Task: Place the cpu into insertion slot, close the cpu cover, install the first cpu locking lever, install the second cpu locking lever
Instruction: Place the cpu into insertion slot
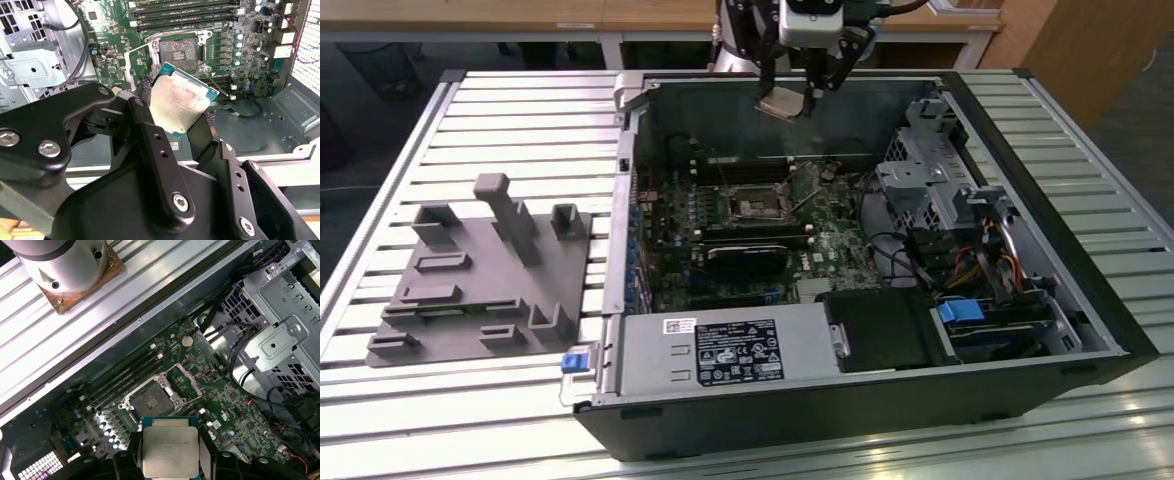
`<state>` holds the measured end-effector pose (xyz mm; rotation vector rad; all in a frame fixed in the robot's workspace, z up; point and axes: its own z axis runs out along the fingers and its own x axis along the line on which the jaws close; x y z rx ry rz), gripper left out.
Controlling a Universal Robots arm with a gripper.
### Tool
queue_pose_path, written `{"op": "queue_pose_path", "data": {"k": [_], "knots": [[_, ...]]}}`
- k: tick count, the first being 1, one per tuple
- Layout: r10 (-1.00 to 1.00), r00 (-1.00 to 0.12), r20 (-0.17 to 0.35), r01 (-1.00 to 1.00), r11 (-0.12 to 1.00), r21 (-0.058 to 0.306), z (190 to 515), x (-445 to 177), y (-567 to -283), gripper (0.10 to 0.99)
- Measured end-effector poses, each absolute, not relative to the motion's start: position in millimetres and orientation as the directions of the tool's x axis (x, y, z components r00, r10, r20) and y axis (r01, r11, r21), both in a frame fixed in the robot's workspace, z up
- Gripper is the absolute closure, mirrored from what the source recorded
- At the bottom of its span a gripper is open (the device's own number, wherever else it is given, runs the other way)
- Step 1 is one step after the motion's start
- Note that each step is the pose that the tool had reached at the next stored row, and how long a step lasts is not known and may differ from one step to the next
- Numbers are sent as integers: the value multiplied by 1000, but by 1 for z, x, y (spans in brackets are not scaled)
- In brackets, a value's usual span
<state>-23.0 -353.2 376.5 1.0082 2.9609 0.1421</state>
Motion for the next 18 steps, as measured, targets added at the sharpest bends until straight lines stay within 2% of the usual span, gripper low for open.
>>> {"op": "queue_pose_path", "data": {"k": [18], "knots": [[671,-741,19,670,737,89,375,-23,-353,545]]}}
